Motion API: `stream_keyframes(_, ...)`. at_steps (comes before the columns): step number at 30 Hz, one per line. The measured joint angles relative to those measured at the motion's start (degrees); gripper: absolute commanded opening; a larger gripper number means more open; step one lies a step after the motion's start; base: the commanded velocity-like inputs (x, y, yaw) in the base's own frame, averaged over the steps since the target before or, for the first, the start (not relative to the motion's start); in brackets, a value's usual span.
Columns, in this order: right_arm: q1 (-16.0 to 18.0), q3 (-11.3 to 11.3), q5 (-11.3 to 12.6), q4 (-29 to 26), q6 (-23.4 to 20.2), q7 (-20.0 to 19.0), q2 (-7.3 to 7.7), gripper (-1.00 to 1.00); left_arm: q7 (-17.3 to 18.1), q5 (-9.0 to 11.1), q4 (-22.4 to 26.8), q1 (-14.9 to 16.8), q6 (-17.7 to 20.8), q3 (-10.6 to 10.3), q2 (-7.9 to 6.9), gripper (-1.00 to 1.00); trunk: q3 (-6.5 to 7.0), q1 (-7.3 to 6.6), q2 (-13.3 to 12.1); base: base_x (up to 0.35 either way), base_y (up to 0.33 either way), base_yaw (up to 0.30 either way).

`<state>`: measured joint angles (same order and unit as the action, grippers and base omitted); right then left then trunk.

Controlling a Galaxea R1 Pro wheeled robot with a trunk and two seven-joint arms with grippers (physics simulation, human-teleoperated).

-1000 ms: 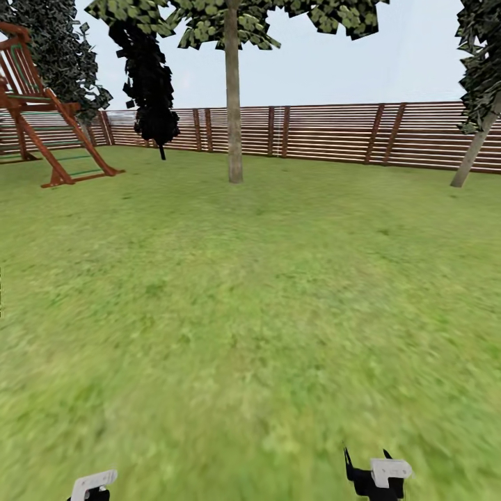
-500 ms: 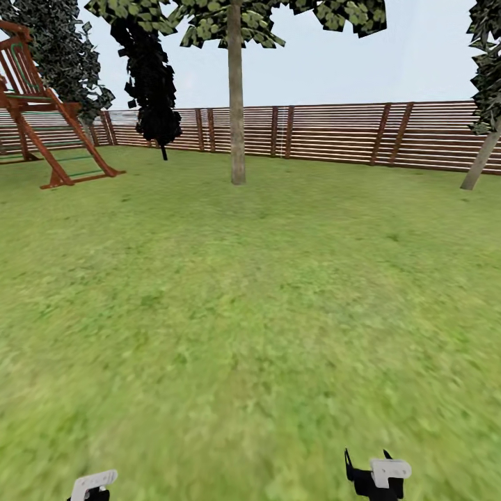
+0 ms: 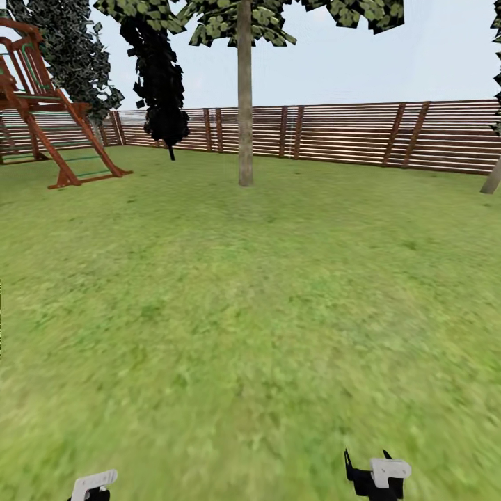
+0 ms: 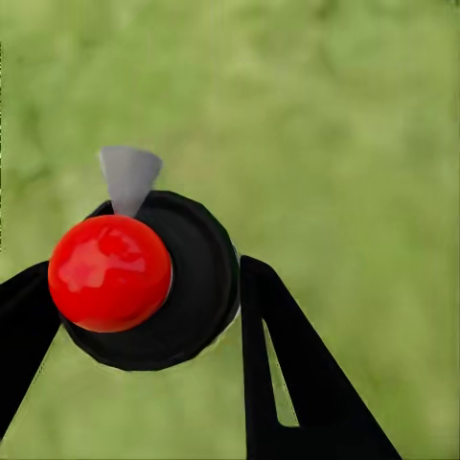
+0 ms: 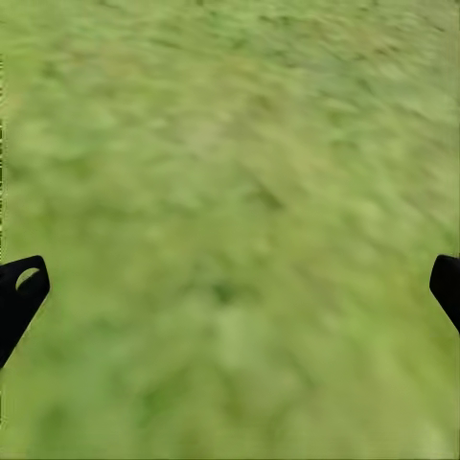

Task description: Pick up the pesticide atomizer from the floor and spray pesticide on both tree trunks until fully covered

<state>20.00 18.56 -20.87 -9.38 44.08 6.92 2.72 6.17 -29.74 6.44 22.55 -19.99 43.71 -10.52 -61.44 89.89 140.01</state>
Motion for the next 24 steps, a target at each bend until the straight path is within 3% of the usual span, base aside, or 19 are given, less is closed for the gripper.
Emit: stream_keyframes(24, -0.01, -0.01, -0.22, -0.01, 0.03, -0.10, 0.00, 1.00, -0.01, -0.01, -0.01, 0.01, 0.00, -0.01, -0.02, -1.00, 0.00, 0.00, 0.00, 0.340, 0.000, 0.013)
